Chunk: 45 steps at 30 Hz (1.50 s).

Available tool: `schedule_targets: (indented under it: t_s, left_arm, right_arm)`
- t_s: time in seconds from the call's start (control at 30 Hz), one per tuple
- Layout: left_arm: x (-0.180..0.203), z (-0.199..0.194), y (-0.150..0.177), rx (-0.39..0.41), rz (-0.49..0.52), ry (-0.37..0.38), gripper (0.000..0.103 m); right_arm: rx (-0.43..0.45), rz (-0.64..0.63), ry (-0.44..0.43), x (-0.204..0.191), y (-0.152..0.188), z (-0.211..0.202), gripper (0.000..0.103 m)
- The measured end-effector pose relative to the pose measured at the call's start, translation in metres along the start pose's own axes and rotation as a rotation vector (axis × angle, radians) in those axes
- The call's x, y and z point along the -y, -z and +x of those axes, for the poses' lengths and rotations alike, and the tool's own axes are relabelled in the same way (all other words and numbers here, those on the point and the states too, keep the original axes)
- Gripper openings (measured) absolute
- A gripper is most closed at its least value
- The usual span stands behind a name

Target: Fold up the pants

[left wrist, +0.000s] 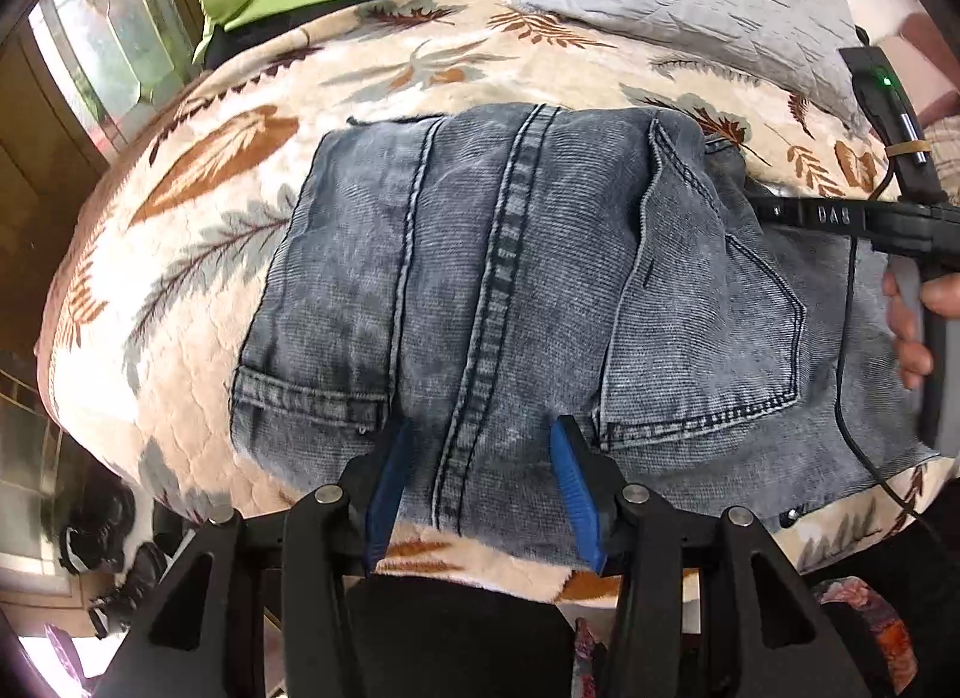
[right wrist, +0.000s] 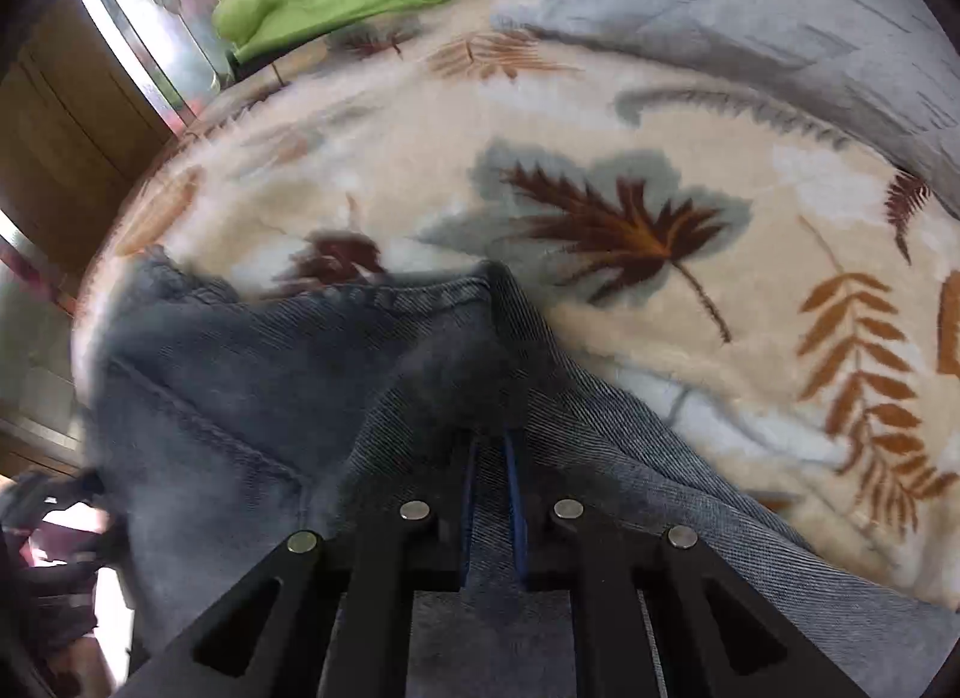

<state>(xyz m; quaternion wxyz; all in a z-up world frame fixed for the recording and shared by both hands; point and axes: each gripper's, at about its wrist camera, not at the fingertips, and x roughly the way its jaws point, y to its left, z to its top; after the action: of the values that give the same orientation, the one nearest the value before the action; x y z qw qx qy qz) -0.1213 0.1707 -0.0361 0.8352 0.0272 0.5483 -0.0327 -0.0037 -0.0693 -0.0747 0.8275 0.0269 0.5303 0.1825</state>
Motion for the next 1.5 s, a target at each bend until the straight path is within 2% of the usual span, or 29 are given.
schedule_targets:
  t_s: [0.07,0.1,0.17,0.23,0.33,0.4,0.5,0.7,0.77,0.83,0.93,1.0,1.03,1.13,1.23,1.27,1.33,1.37,1.4,1.5]
  left_arm:
    - [-0.001,-0.001,0.001,-0.012,-0.01,0.003,0.05]
    - [0.001,-0.002,0.002,-0.02,-0.009,0.001,0.053]
    - [0.006,-0.005,0.005,-0.02,-0.001,-0.008,0.057]
    - [0.014,-0.011,0.006,-0.005,0.005,-0.018,0.059]
    - [0.035,-0.025,0.003,0.049,0.05,0.032,0.061]
    - [0.053,-0.033,0.002,0.079,0.091,0.043,0.073]
    - [0.083,-0.038,0.0,0.109,0.159,0.069,0.08]
    - [0.138,-0.008,-0.003,0.025,0.265,0.101,0.08]
    - [0.153,0.007,-0.003,-0.009,0.289,0.084,0.082]
    - [0.165,0.017,0.0,0.007,0.335,0.028,0.088]
    - [0.172,0.023,0.003,0.012,0.372,-0.013,0.092]
    - [0.172,0.022,-0.001,-0.018,0.36,-0.012,0.092]
    - [0.17,0.02,-0.002,-0.028,0.355,-0.009,0.092]
    - [0.171,0.005,-0.005,0.007,0.343,0.006,0.092]
    - [0.185,-0.015,-0.005,0.061,0.368,0.045,0.092]
    - [0.193,-0.021,-0.006,0.078,0.385,0.058,0.092]
    - [0.209,-0.027,-0.006,0.094,0.412,0.074,0.092]
    - [0.218,-0.028,-0.006,0.091,0.424,0.087,0.092]
    - [0.224,-0.027,-0.007,0.083,0.433,0.101,0.092]
    - [0.25,-0.016,-0.006,0.042,0.461,0.111,0.092]
  right_arm:
    - [-0.009,0.091,-0.021,0.011,-0.003,-0.003,0.011]
    - [-0.01,0.118,0.006,0.013,-0.003,-0.008,0.012]
    - [-0.005,0.104,0.082,0.013,-0.002,-0.02,0.012]
    - [0.019,0.101,0.067,0.018,0.008,-0.038,0.012]
    - [0.043,0.097,0.083,0.032,0.028,-0.065,0.012]
    - [0.052,0.108,0.108,0.041,0.042,-0.081,0.012]
    - [0.076,0.159,0.131,0.064,0.074,-0.112,0.012]
    - [0.052,0.303,0.227,0.103,0.136,-0.141,0.012]
    - [0.019,0.333,0.251,0.108,0.149,-0.134,0.012]
    - [-0.032,0.349,0.252,0.113,0.159,-0.122,0.012]
    - [0.011,0.328,0.269,0.11,0.162,-0.122,0.012]
    - [0.013,0.335,0.226,0.112,0.163,-0.129,0.012]
    - [0.043,0.357,0.164,0.117,0.166,-0.138,0.012]
    - [0.195,0.429,0.048,0.139,0.182,-0.178,0.012]
    - [0.353,0.526,-0.052,0.177,0.21,-0.226,0.012]
    - [0.394,0.572,-0.083,0.193,0.222,-0.24,0.016]
    - [0.449,0.702,-0.134,0.224,0.249,-0.265,0.048]
    - [0.473,0.778,-0.145,0.236,0.264,-0.273,0.083]
    - [0.512,0.865,-0.176,0.249,0.282,-0.282,0.089]
    - [0.52,0.973,-0.273,0.271,0.307,-0.28,0.088]
